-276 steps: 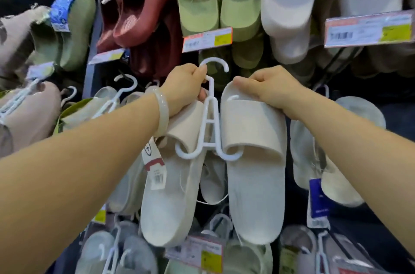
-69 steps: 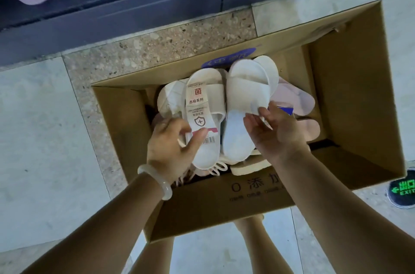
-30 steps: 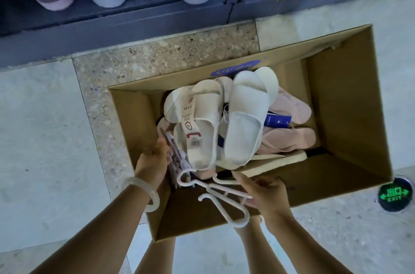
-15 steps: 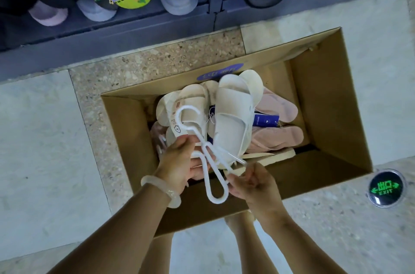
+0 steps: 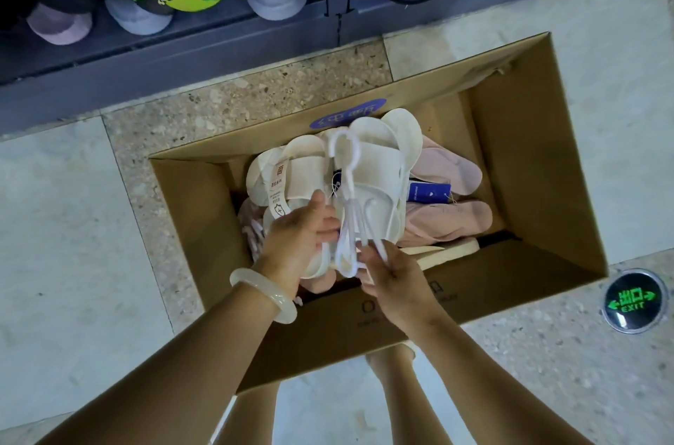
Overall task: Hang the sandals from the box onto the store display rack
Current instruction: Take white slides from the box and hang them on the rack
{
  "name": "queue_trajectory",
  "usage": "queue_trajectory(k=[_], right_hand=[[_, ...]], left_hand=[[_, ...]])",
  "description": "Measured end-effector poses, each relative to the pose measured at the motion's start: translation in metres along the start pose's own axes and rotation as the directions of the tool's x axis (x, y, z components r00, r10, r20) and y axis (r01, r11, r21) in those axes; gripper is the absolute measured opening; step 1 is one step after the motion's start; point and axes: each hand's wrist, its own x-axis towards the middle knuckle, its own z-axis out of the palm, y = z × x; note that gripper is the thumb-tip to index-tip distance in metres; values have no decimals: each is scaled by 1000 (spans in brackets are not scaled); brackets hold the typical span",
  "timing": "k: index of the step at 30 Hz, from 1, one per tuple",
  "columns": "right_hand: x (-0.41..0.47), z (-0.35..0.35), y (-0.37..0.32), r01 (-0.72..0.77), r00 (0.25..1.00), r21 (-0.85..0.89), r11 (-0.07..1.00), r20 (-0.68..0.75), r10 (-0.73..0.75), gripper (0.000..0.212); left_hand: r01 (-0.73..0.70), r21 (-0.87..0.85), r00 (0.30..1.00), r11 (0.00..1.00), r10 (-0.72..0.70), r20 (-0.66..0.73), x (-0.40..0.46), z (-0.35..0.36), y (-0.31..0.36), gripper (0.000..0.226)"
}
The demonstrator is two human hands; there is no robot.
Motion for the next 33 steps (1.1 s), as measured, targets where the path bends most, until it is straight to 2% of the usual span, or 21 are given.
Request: queue_trajectory(k=[1, 3, 5, 7, 9, 12, 14, 18, 19, 21, 24, 26, 27, 28, 33], right_hand=[[5, -1, 1, -50, 998, 163, 985, 37, 44, 22], [14, -4, 5, -53, 998, 299, 953, 58, 37, 23], [21, -3, 9, -57, 997, 348, 936, 68, 36, 21], [30, -1, 15, -98, 994, 387, 917, 92, 67, 18], [39, 2, 21, -135, 989, 410, 902, 116, 95, 17], [51, 11, 28, -150, 985, 365, 919, 134, 107, 18], [58, 19, 31, -181, 980, 326, 928, 139, 143, 13], [65, 30, 38, -243, 968, 249, 938, 130, 216, 5], [66, 31, 37, -249, 967, 261, 933, 116, 225, 6], [70, 33, 32, -259, 966, 308, 915, 90, 243, 7], [78, 38, 22, -242, 970, 358, 902, 52, 239, 10], [83, 40, 17, -223, 972, 403, 888, 28, 231, 11], [85, 40, 15, -218, 973, 424, 879, 21, 231, 11], [87, 39, 13, -216, 973, 431, 876, 16, 232, 12], [88, 22, 7, -162, 985, 335, 928, -1, 172, 8]], left_hand=[[-54, 86, 991, 995, 64, -116, 8, -6, -2, 39], [-103, 245, 936, 964, 177, -305, 29, -23, -3, 32], [-96, 401, 918, 911, 237, -318, 54, -41, -5, 46], [-76, 650, 952, 756, 249, -178, 75, -53, -5, 66], [-171, 811, 963, 559, 268, 18, 92, -56, -2, 75], [-359, 872, 909, 333, 336, 246, 113, -54, 10, 62], [-389, 881, 901, 269, 308, 304, 123, -50, 15, 55], [-373, 915, 908, 153, 261, 327, 138, -42, 14, 49], [-372, 912, 909, 173, 265, 320, 140, -40, 14, 48], [-384, 875, 915, 295, 252, 316, 141, -38, 14, 45], [-342, 764, 940, 547, 202, 276, 138, -37, 13, 43], [-260, 611, 964, 748, 168, 205, 134, -38, 13, 46], [-238, 546, 970, 804, 170, 173, 132, -39, 14, 46], [-241, 527, 970, 815, 187, 154, 132, -39, 15, 44], [-333, 627, 941, 705, 295, 167, 129, -27, 18, 25]])
